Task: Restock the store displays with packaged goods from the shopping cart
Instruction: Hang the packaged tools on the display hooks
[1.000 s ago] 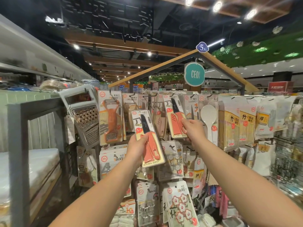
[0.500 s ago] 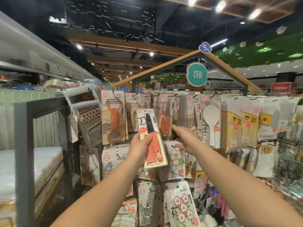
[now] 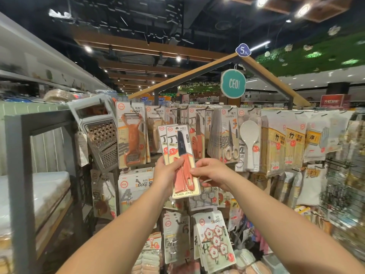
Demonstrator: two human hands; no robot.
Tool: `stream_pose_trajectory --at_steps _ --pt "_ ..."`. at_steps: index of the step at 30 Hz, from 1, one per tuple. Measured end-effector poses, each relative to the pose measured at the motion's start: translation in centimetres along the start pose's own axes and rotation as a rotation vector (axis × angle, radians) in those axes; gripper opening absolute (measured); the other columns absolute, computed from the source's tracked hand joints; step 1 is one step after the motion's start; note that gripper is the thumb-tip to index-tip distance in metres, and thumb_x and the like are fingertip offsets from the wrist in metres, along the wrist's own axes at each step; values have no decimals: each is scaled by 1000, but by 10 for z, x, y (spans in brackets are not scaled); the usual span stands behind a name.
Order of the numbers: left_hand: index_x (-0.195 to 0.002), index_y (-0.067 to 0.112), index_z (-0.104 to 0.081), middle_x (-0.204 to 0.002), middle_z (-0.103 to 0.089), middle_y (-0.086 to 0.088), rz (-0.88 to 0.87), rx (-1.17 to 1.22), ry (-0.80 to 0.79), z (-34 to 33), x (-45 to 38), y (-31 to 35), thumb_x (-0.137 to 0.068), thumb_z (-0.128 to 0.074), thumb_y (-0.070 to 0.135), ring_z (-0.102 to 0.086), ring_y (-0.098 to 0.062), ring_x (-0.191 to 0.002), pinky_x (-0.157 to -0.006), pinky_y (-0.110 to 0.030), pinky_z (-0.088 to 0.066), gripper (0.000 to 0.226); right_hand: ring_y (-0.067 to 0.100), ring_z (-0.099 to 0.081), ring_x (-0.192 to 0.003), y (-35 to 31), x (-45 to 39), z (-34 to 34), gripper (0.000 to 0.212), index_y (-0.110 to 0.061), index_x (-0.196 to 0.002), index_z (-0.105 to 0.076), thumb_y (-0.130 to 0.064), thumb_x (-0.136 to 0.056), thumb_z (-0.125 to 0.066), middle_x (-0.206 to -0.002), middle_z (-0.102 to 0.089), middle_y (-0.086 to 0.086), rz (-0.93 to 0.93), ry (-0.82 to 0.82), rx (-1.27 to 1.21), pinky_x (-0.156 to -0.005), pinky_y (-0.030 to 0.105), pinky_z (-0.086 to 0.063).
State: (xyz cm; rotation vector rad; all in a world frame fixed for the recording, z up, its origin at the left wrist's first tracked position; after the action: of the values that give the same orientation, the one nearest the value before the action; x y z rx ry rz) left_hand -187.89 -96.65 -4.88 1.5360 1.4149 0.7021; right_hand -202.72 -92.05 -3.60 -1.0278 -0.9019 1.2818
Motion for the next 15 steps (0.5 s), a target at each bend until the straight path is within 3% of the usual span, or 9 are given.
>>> stream_pose_trajectory --at_steps 5,8,12,15 --pt "-118 6 -55 -95 -71 -12 -1 17 -21 -2 3 -1 -88 -68 0 -71 -22 -73 -60 -35 -59 33 21 -62 -79 6 4 -4 13 -17 -91 -65 -26 -87 -73 -87 -73 5 -23 -18 9 -51 21 -46" --pt "-119 6 -55 -100 -71 -13 5 22 -5 -1 3 -2 -90 -66 3 -70 -22 -76 -62 -34 -59 31 22 -67 -78 8 4 -7 18 -8 -99 -64 -21 -88 -69 -93 -73 9 4 28 13 -59 30 -53" --pt "-116 7 -55 -97 -70 -14 45 18 20 4 -1 -5 -96 -59 6 -69 -26 -78 -71 -40 -58 20 32 -68 -89 6 3 11 17 -3 -100 -62 -18 -92 -57 -104 -69 16 111 382 -11 -82 52 -56" --pt "-115 8 -56 -101 -70 -14 32 -61 33 9 -4 -3 -98 -56 5 -68 -27 -82 -82 -47 -57 17 30 -67 -88 3 7 31 15 -7 -96 -61 -20 -96 -53 -97 -68 12 179 550 -139 -85 53 -56"
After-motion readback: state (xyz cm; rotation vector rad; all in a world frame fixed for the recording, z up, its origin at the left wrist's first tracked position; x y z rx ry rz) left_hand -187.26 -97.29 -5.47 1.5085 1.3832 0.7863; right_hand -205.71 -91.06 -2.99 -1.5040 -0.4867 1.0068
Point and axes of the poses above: each hand's wrist, its own x-axis away from the middle knuckle, its own z-axis out of the back of the hand, y = z × x, the point moved 5 cm from there along -x, towards the middle knuckle
